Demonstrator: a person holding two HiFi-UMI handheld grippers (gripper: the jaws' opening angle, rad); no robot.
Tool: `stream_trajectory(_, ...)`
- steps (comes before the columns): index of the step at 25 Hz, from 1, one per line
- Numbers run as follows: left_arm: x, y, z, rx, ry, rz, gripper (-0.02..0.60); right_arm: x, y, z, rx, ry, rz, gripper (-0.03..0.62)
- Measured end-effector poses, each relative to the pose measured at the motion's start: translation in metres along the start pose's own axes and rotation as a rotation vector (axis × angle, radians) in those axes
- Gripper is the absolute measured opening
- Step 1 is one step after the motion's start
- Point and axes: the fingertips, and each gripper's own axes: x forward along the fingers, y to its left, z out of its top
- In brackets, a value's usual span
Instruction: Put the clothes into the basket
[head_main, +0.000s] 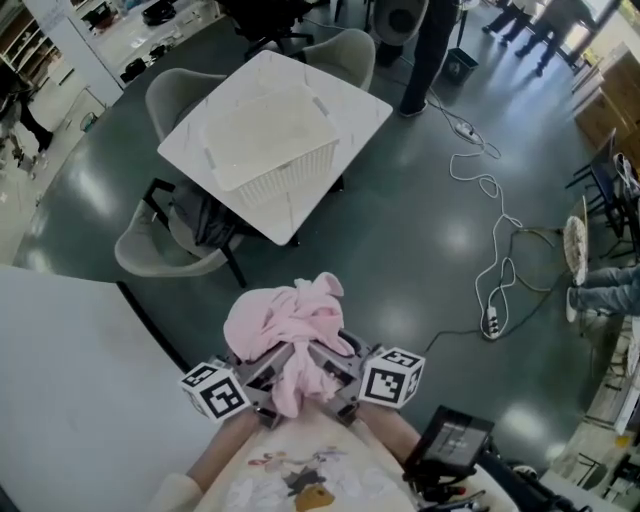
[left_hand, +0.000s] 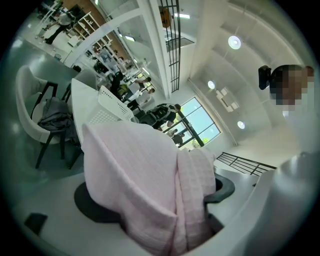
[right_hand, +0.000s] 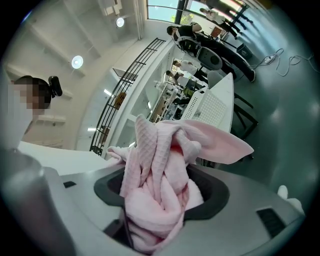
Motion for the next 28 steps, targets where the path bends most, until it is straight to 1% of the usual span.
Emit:
stream_trajectory(5, 0.047, -0.009, 0.016, 0.014, -0.006, 0.006, 0.472, -0.002, -0.015, 0.049, -0.005, -0.008, 0.023, 0.281)
stream_trajectory(9, 0.076, -0.017, 0.019, 0.027, -0.024, 0.011, 0.472, -0.009, -0.028, 0.075, 0.01, -0.012, 0.045, 0.281)
stream_trajectory(11, 0.09, -0.019, 0.02, 0.03, -0.028, 0.017, 0.472, -0.014, -0.038, 0.086, 0.01, -0.007, 0.041, 0.281)
stream_trajectory(14, 0.103, -0.022, 0.022, 0.025, -0.037, 0.031, 0.472, -0.016, -0.045, 0.097, 0.011, 0.009, 0.044, 0.281)
stream_trajectory(18, 0.109, -0.024, 0.025, 0.033, -0.048, 0.042, 0.472, -0.014, -0.043, 0.108, 0.016, 0.0, 0.075, 0.281)
stream_trajectory(22, 0.115, -0.024, 0.032, 0.035, -0.057, 0.049, 0.472, -0.011, -0.047, 0.114, 0.012, 0.02, 0.074, 0.281)
stream_trajectory(28, 0.13, -0.015, 0.052, 0.03, -0.069, 0.045, 0.472, 0.007, -0.05, 0.137, -0.007, 0.018, 0.072, 0.281)
